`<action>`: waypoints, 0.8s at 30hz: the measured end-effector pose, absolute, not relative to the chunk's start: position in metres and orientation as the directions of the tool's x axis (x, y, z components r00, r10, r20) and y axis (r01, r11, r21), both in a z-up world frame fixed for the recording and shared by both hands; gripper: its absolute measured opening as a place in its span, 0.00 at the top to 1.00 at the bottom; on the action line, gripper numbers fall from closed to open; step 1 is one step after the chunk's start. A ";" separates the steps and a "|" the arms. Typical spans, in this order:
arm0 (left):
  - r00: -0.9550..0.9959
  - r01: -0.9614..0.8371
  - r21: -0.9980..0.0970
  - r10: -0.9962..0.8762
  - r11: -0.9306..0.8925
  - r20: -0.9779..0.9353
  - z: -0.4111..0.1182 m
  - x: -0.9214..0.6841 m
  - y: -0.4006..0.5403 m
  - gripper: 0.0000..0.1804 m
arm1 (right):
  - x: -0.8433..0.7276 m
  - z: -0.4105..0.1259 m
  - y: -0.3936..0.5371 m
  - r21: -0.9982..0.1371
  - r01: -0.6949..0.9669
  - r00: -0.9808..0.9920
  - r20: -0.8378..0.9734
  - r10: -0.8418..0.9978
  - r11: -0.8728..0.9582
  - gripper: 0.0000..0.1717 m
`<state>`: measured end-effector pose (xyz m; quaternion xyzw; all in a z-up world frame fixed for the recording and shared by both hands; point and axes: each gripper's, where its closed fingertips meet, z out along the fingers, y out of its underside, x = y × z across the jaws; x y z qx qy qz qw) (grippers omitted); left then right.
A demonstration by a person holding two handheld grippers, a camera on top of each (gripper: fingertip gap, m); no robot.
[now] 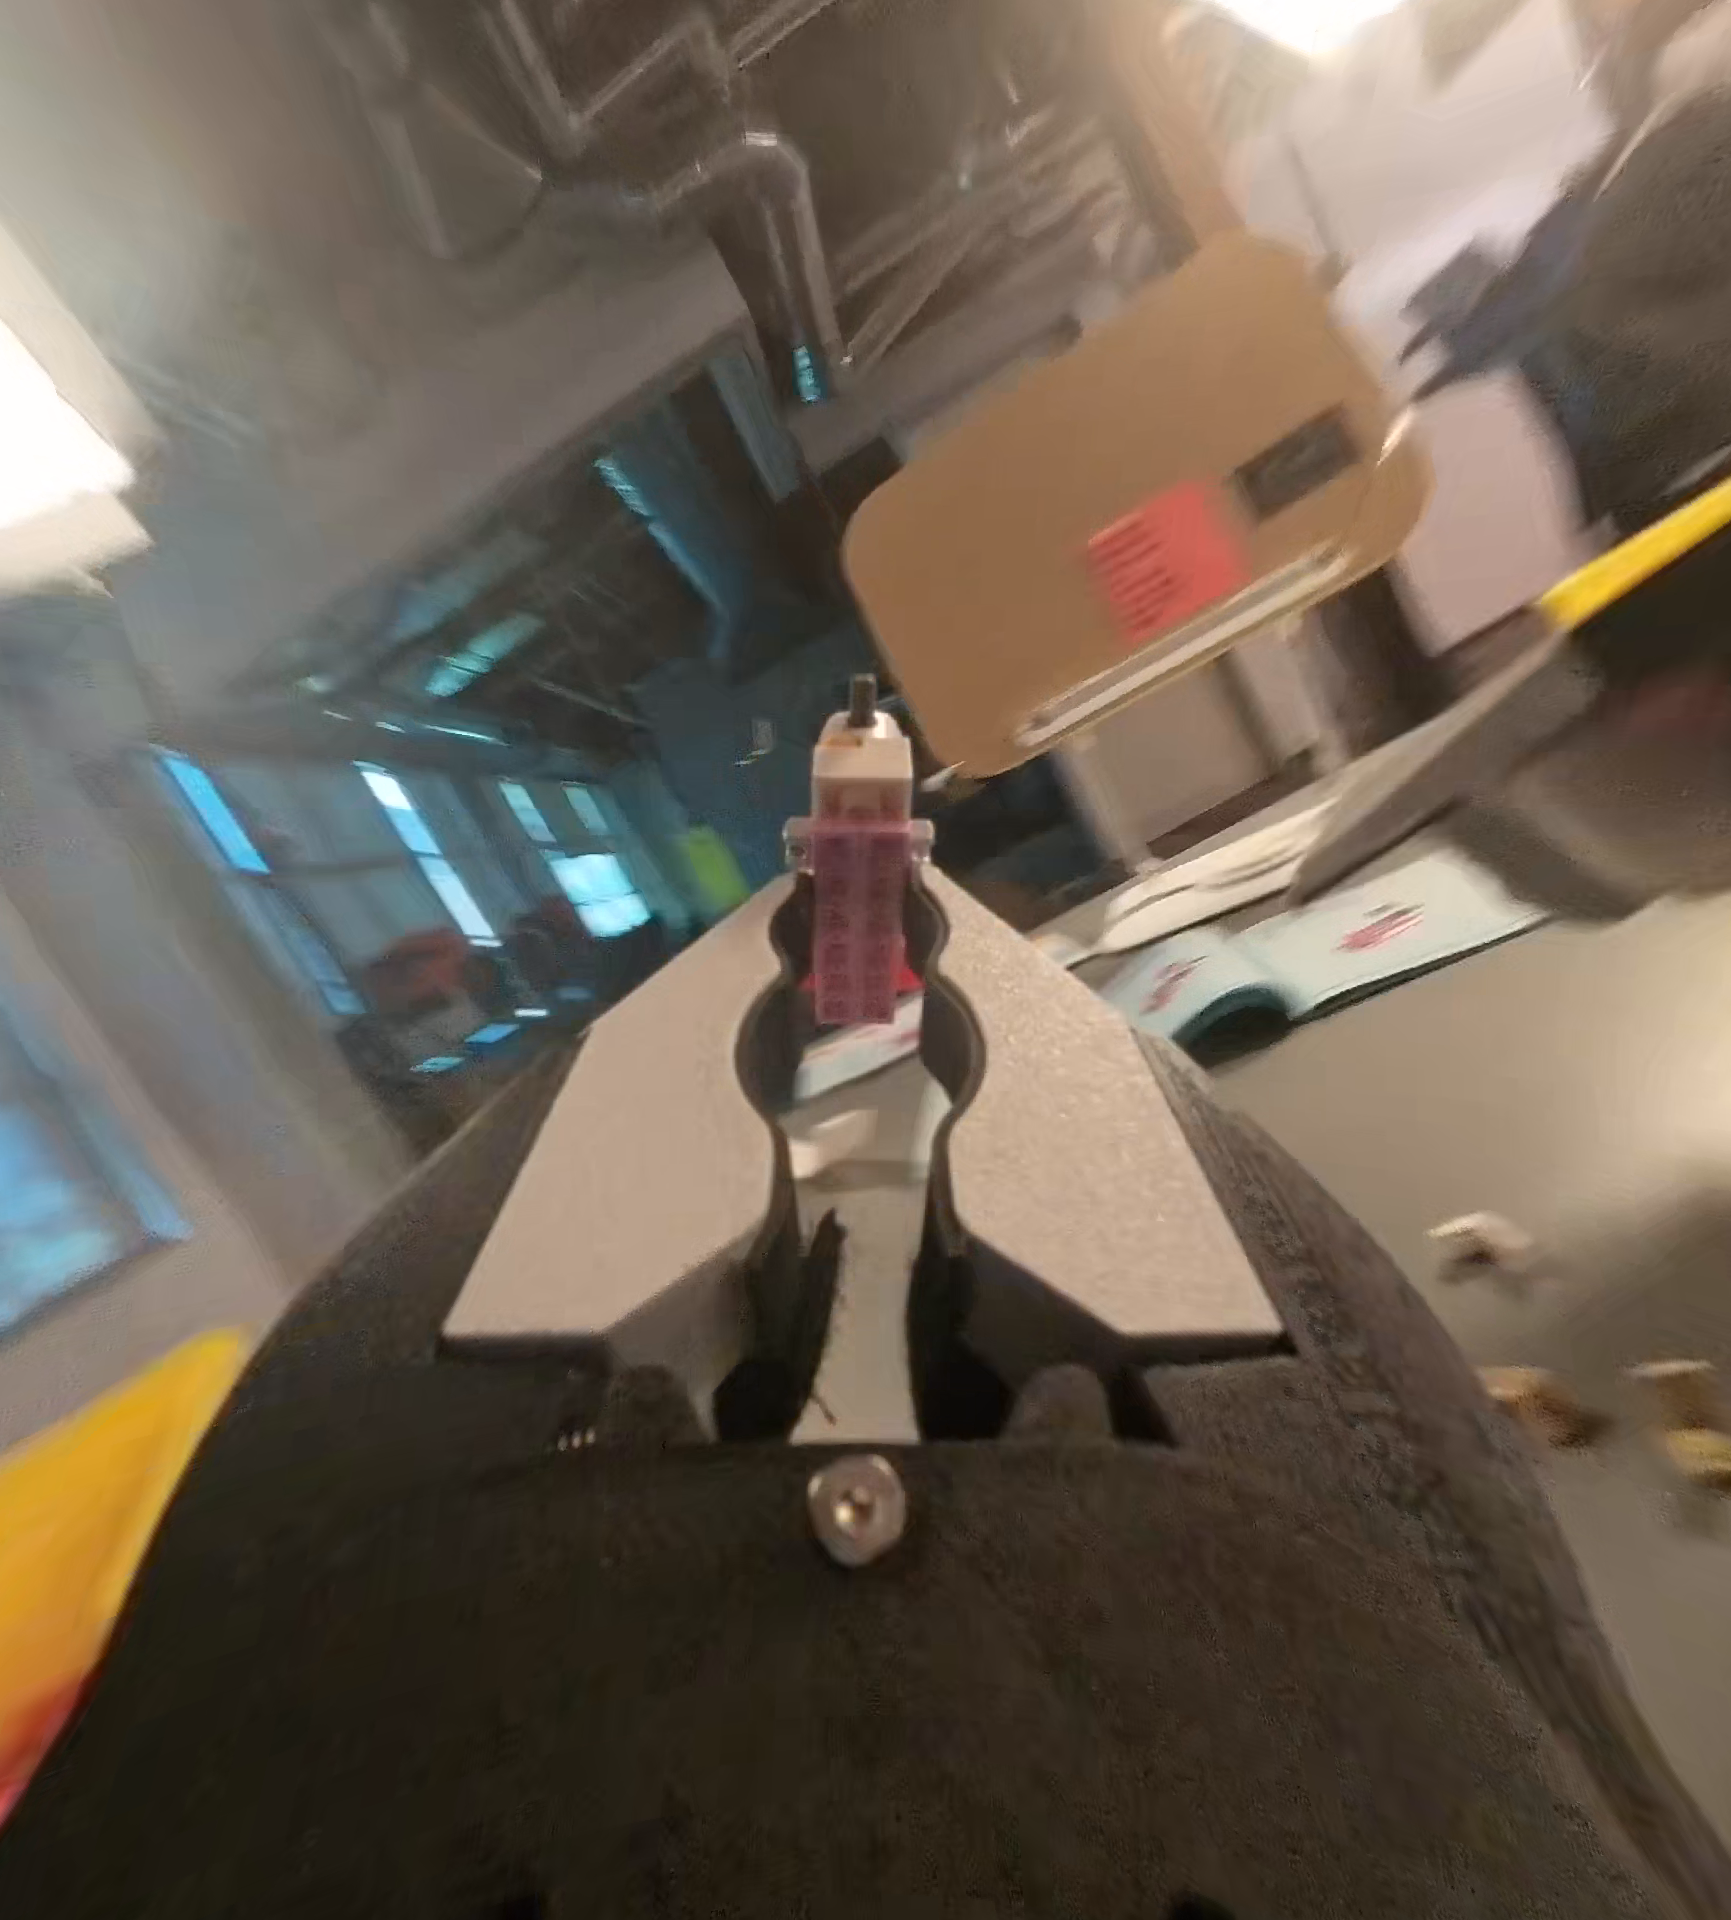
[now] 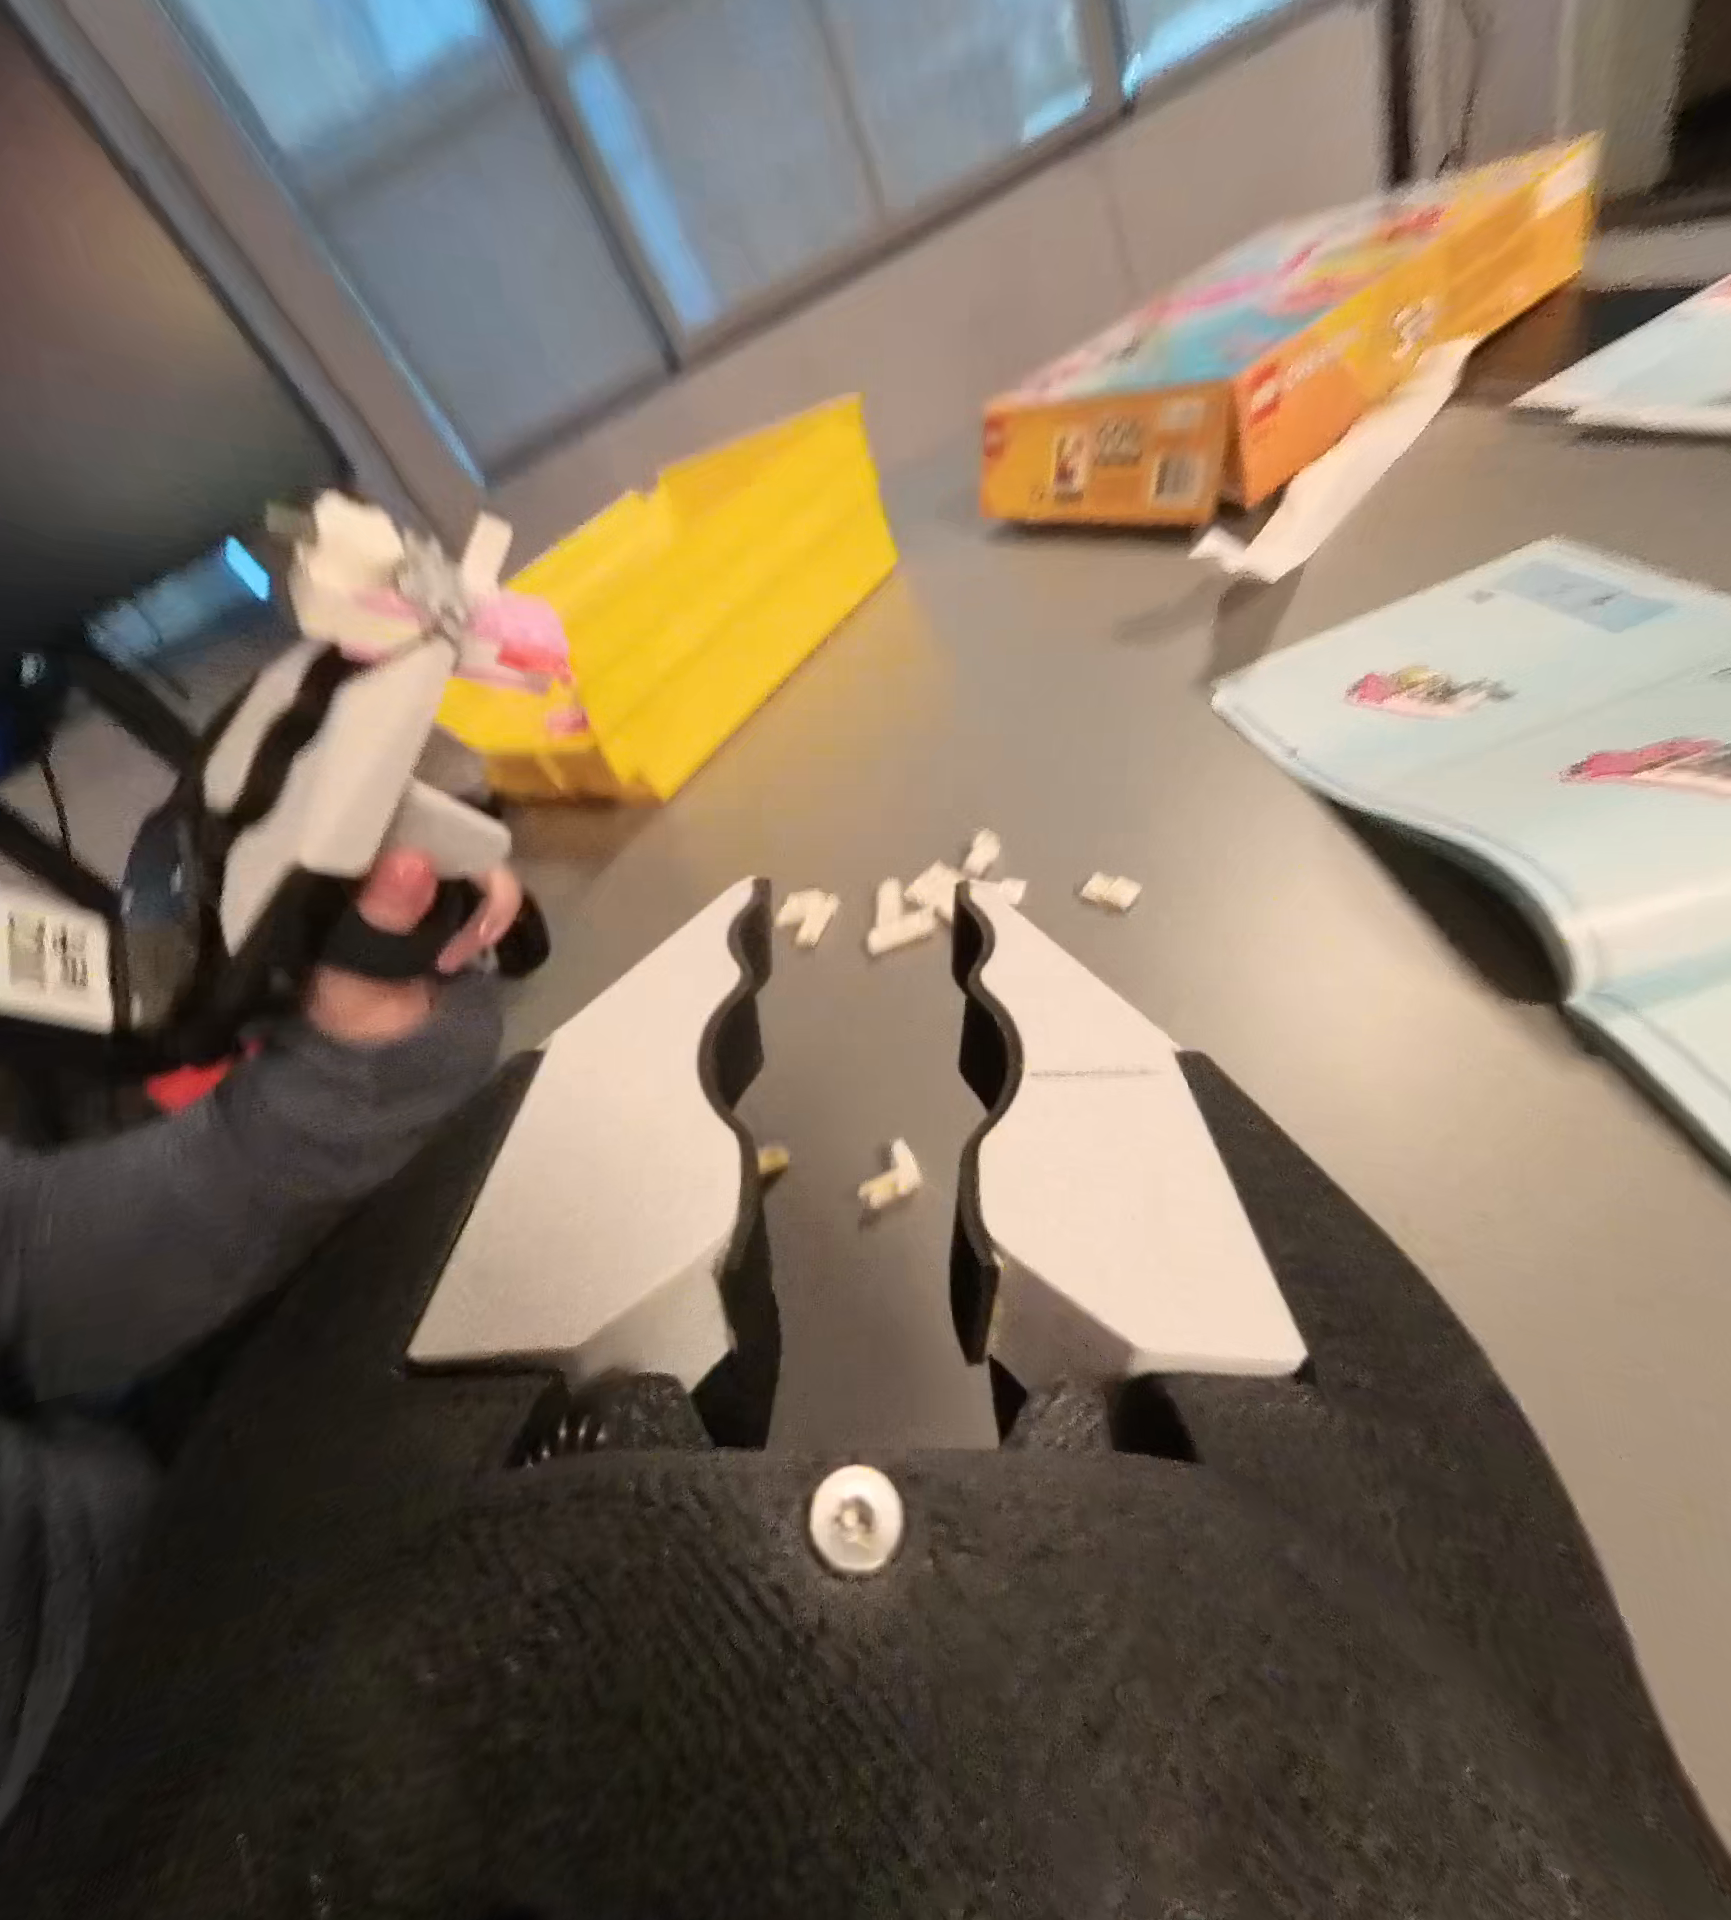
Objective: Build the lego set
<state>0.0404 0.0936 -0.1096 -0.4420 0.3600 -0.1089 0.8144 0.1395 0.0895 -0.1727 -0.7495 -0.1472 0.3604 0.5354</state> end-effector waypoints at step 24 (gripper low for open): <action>-0.040 0.549 -0.781 -0.942 -0.298 0.332 -0.105 0.027 0.067 0.92 | 0.121 -0.259 0.055 -0.055 0.931 -0.270 0.560 0.783 0.360 0.90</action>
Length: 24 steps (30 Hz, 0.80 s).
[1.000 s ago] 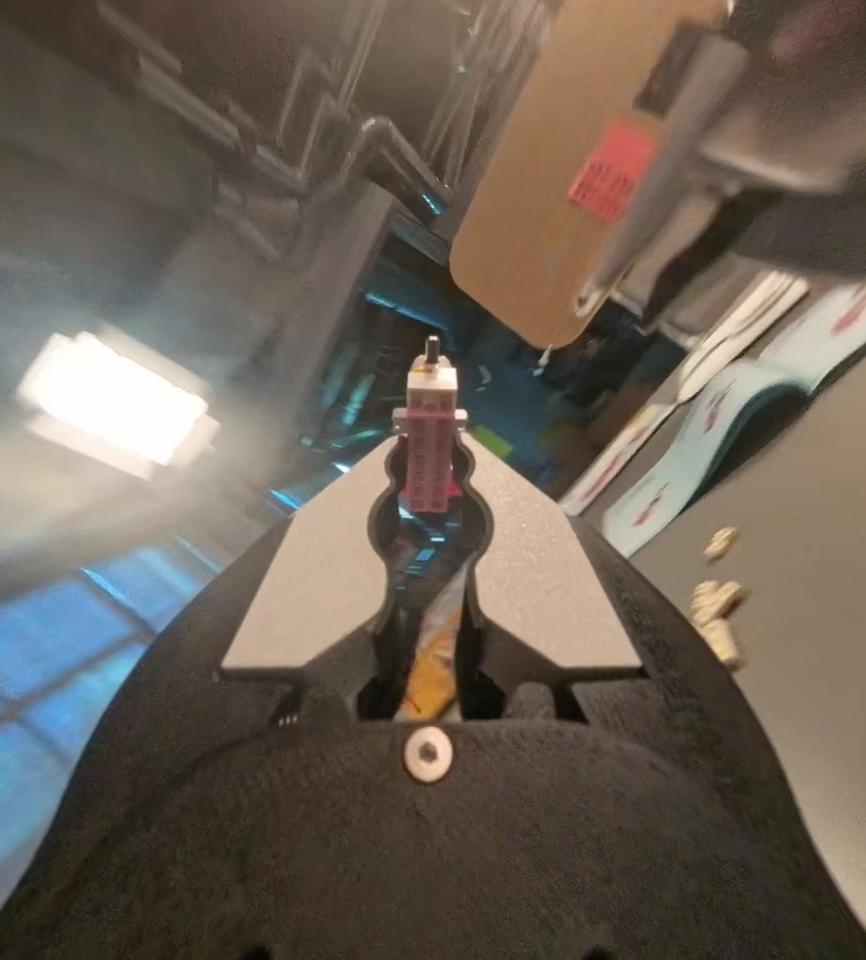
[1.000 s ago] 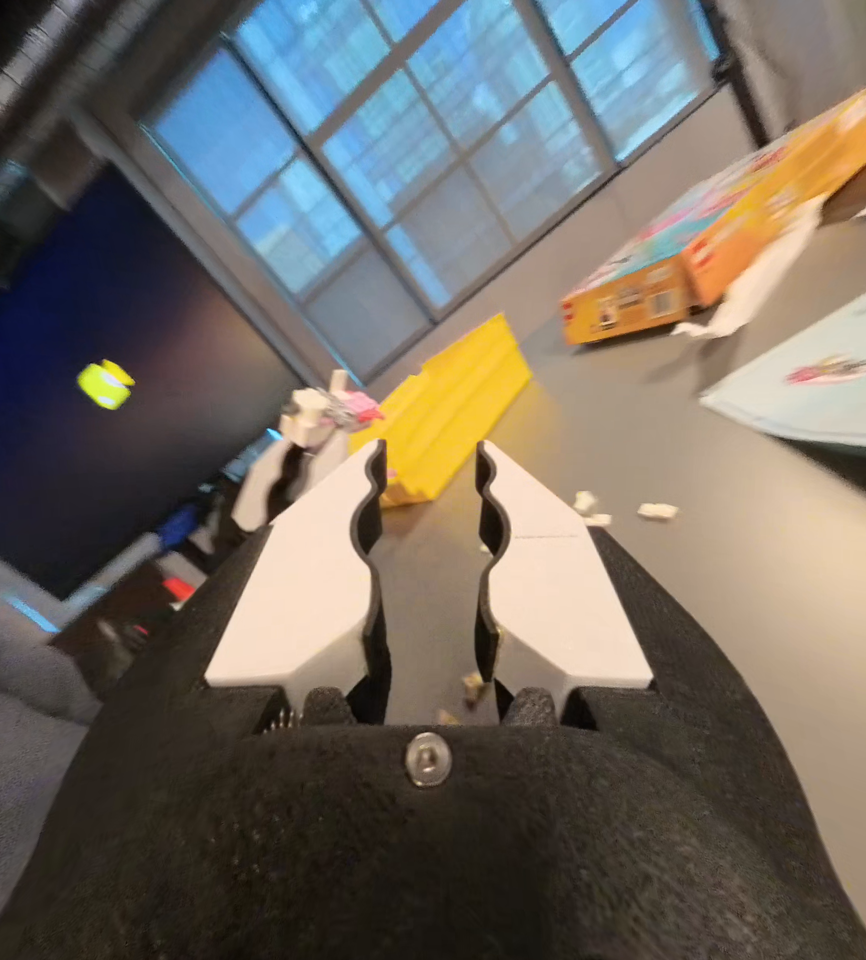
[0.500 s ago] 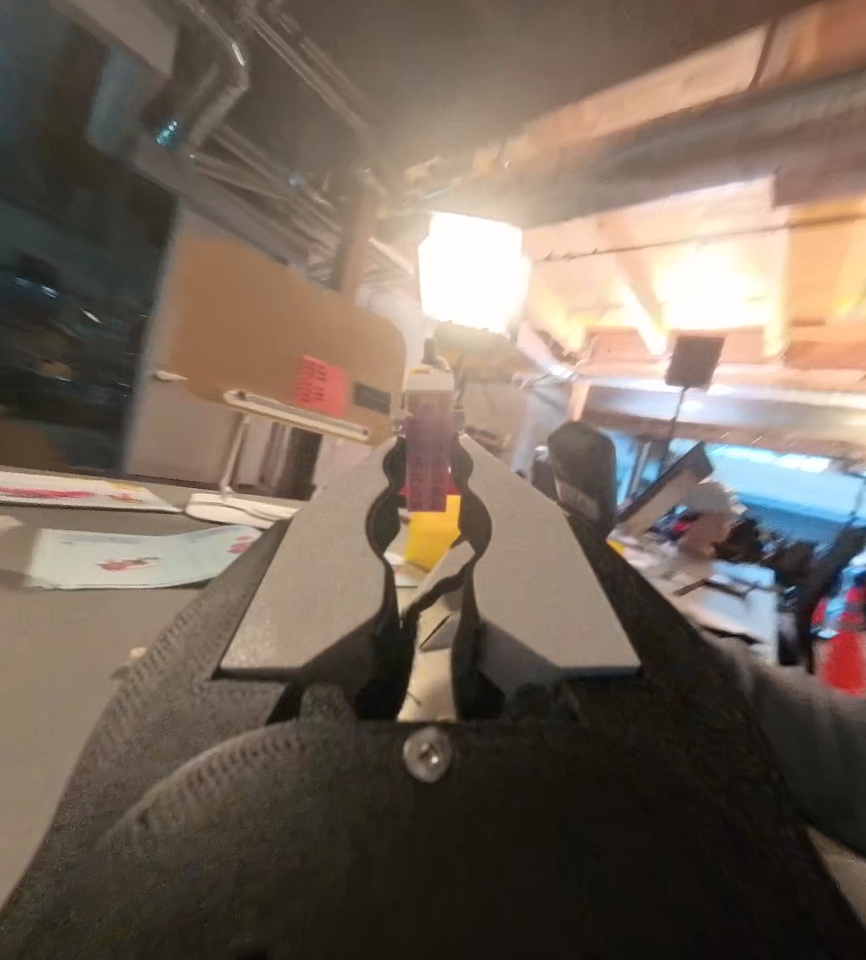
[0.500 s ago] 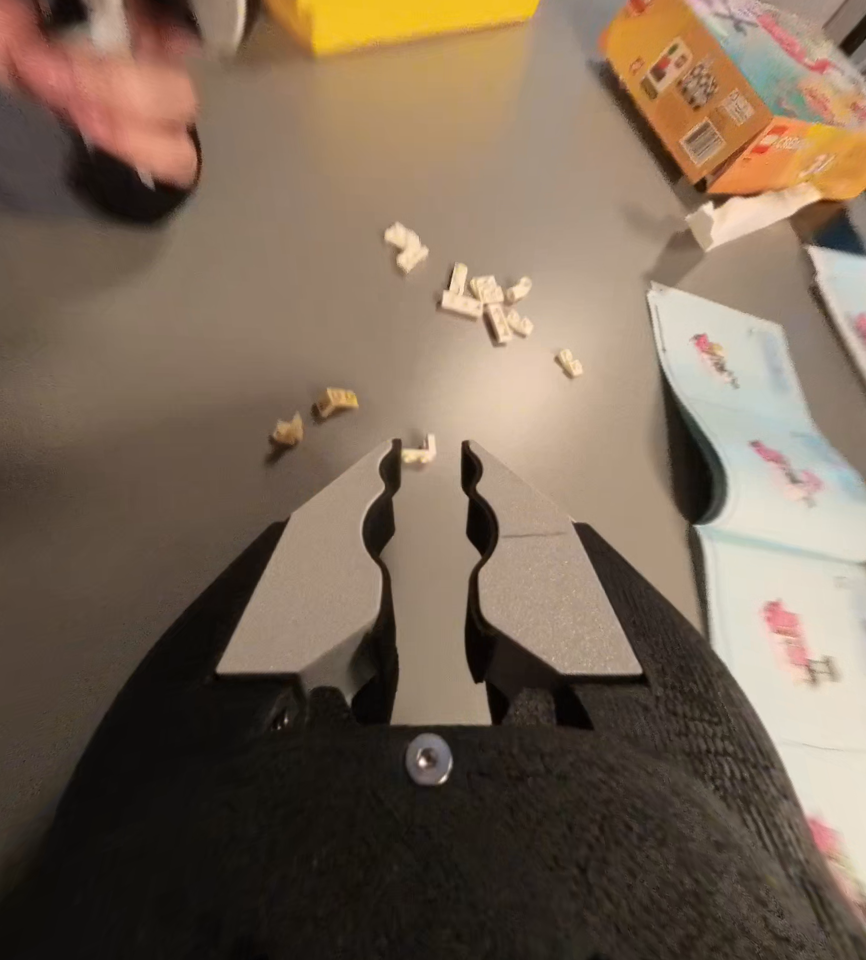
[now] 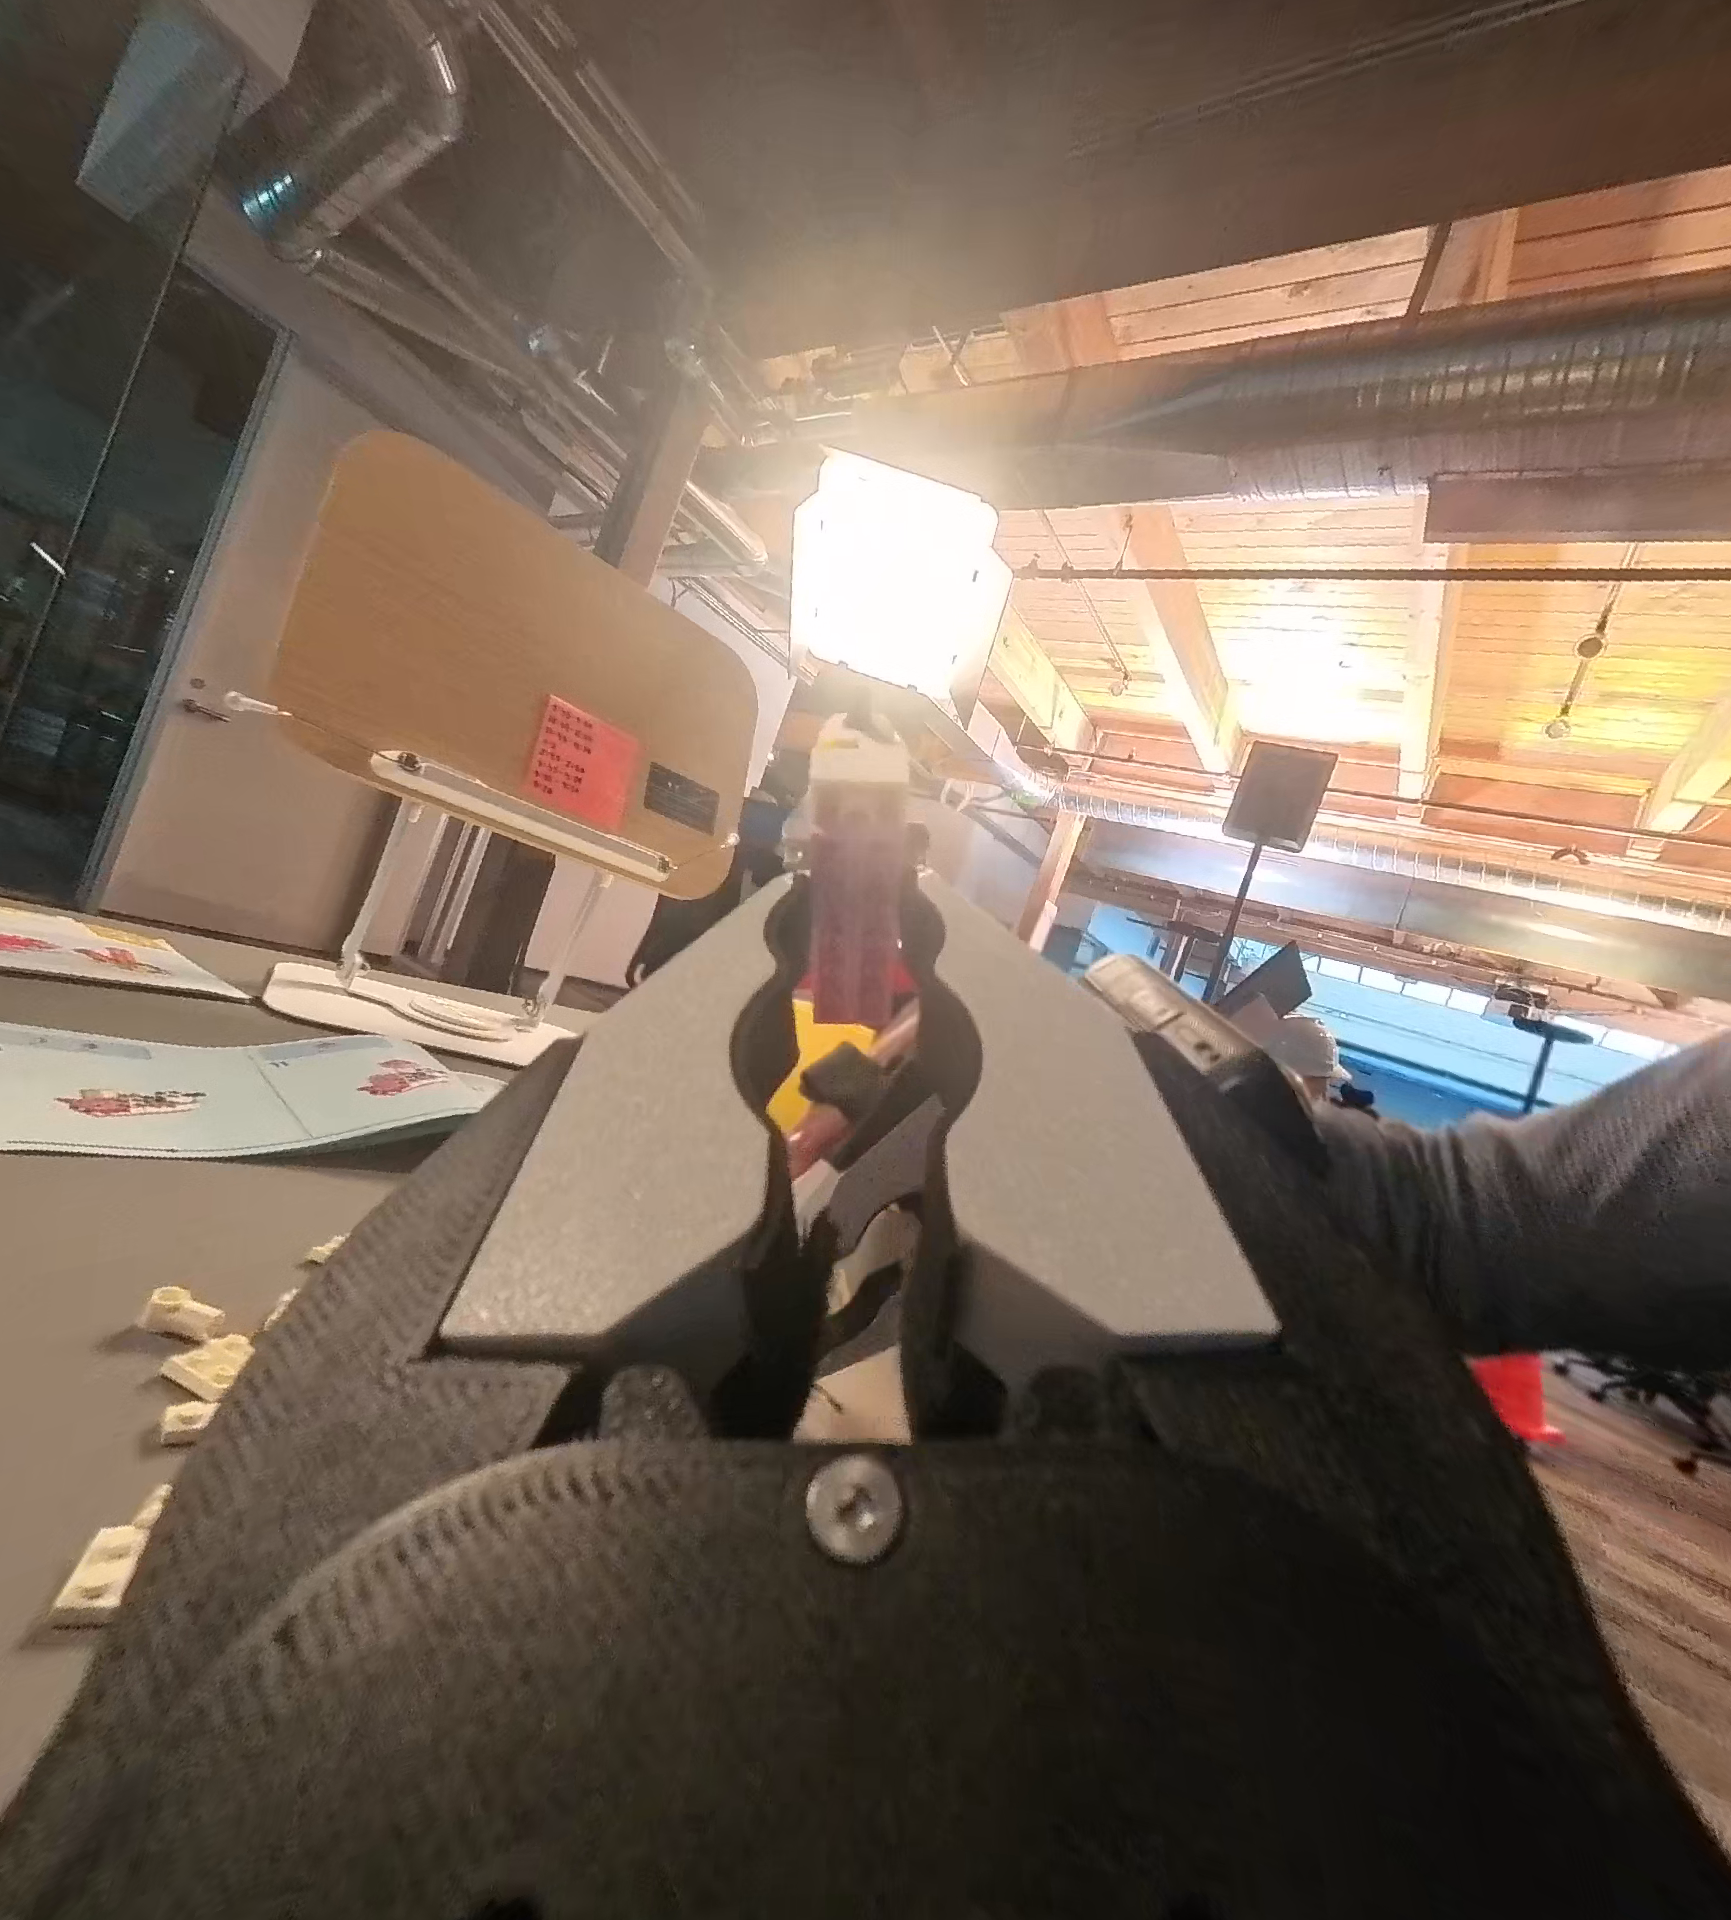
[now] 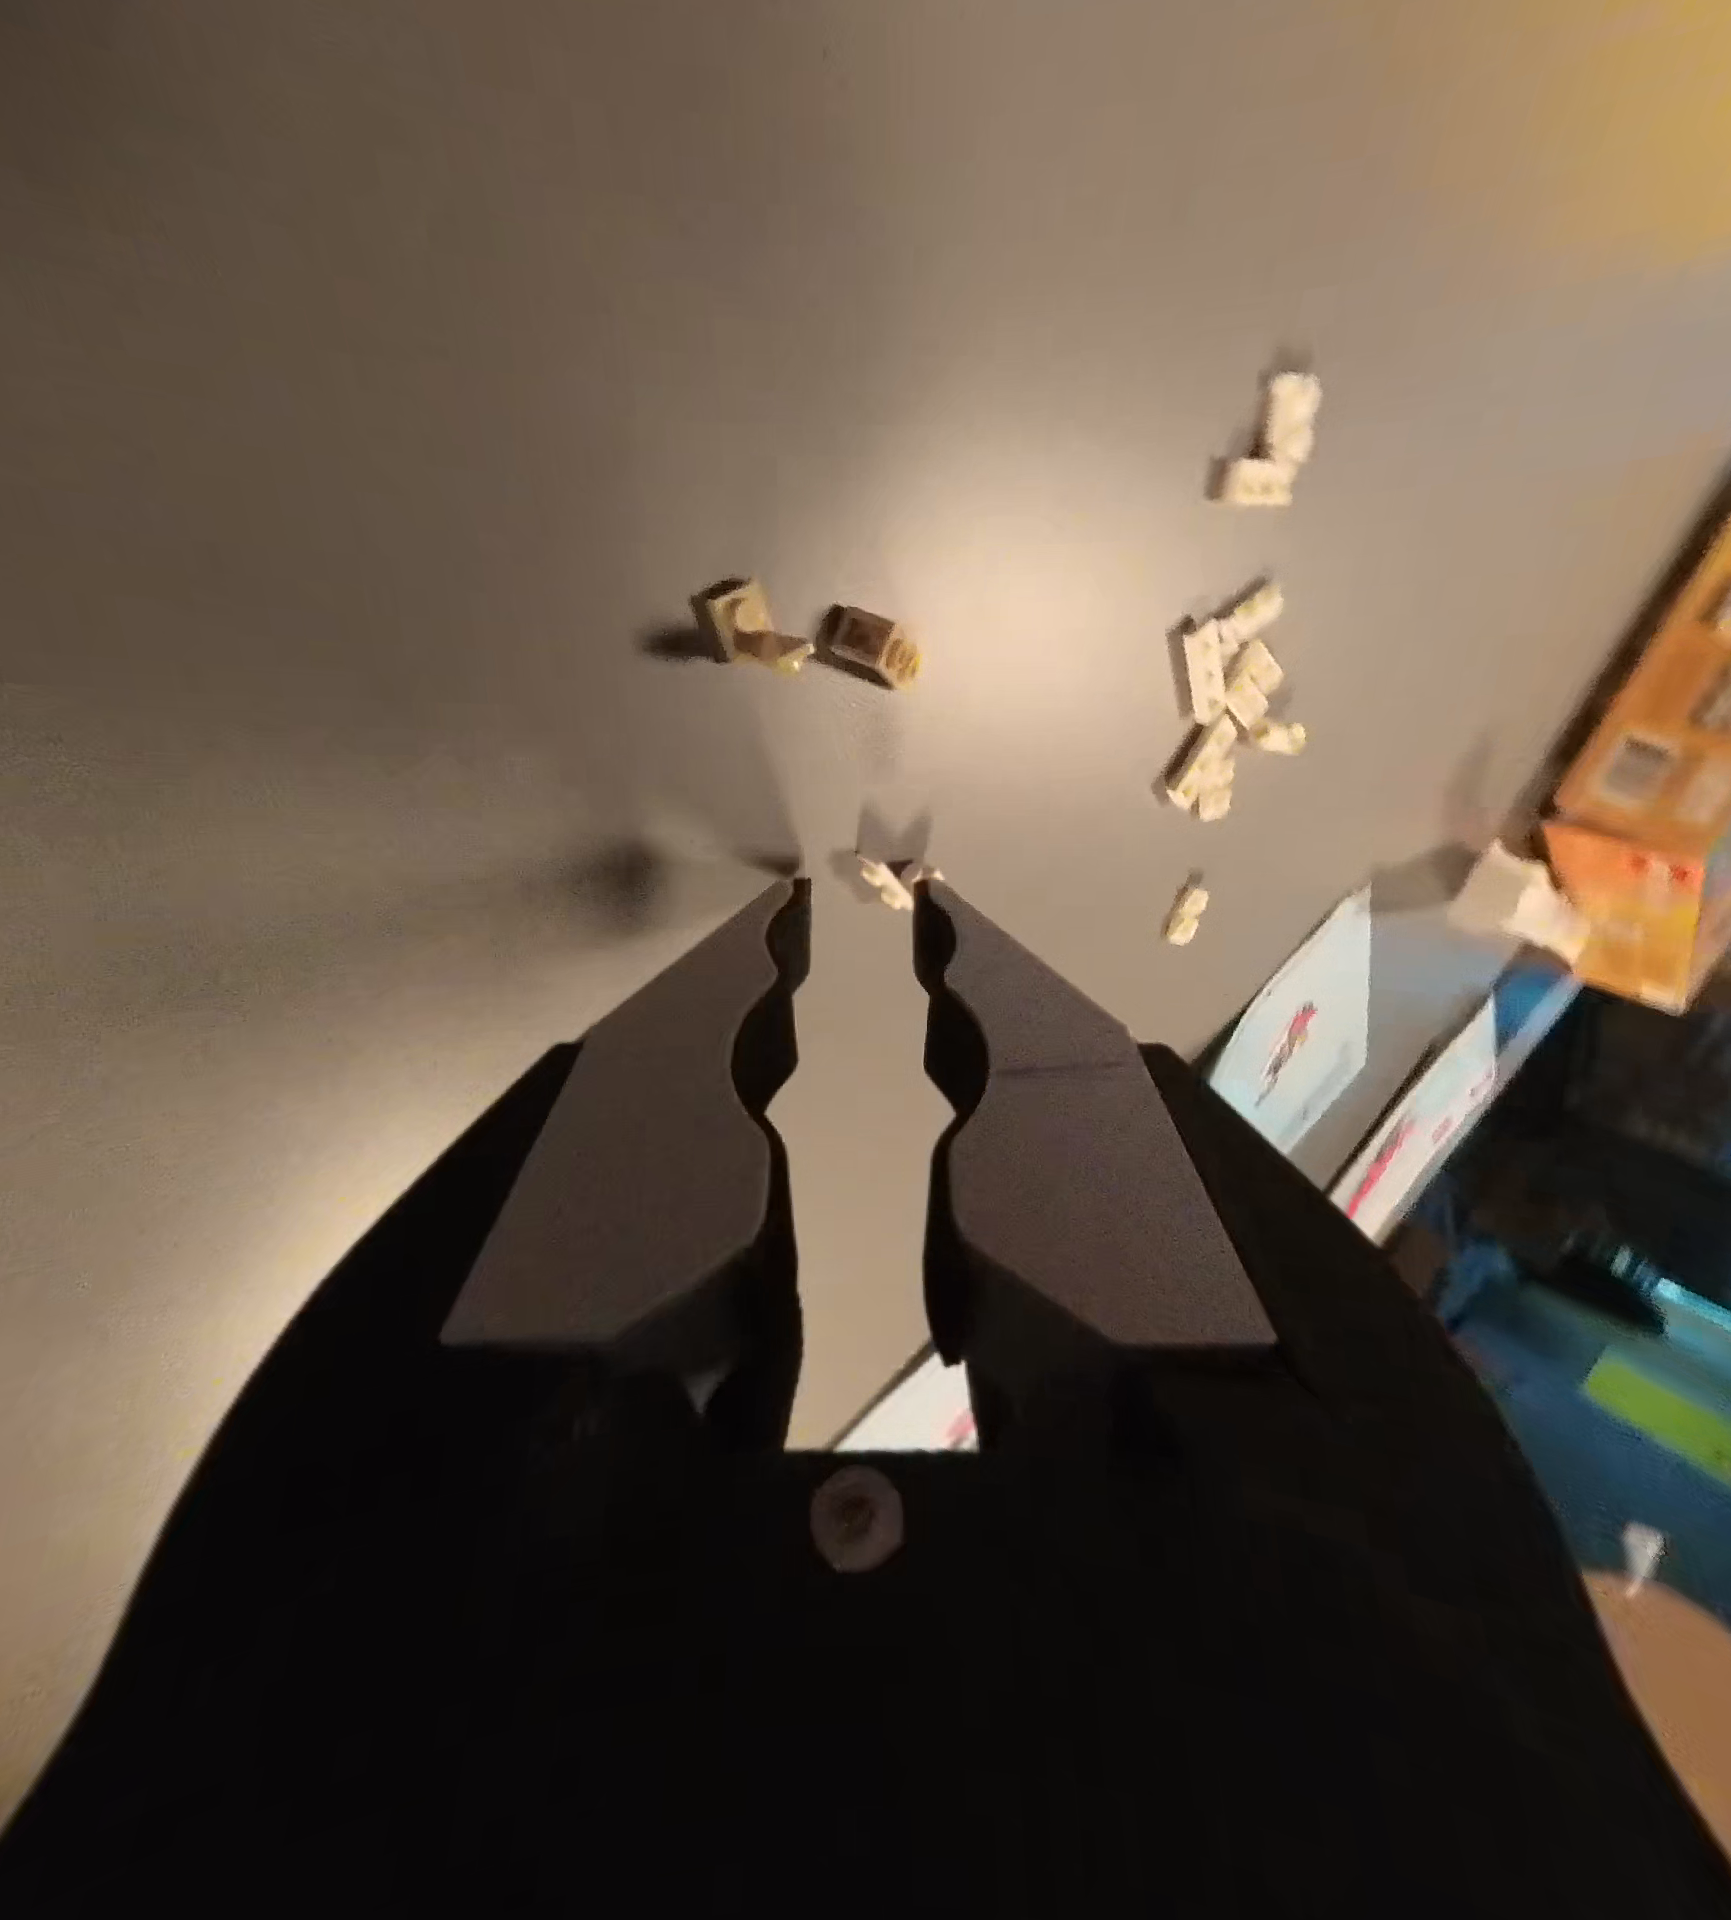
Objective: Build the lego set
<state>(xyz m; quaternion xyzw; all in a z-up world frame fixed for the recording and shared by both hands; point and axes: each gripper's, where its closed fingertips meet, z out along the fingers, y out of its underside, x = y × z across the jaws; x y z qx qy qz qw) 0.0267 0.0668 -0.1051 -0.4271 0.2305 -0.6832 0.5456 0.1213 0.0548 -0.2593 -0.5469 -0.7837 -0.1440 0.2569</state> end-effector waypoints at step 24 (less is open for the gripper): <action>-0.174 0.629 -0.688 -0.928 -0.362 0.329 -0.092 0.012 0.062 0.92 | 0.060 -0.094 0.068 -0.998 -0.004 0.442 -0.062 0.895 -0.067 1.00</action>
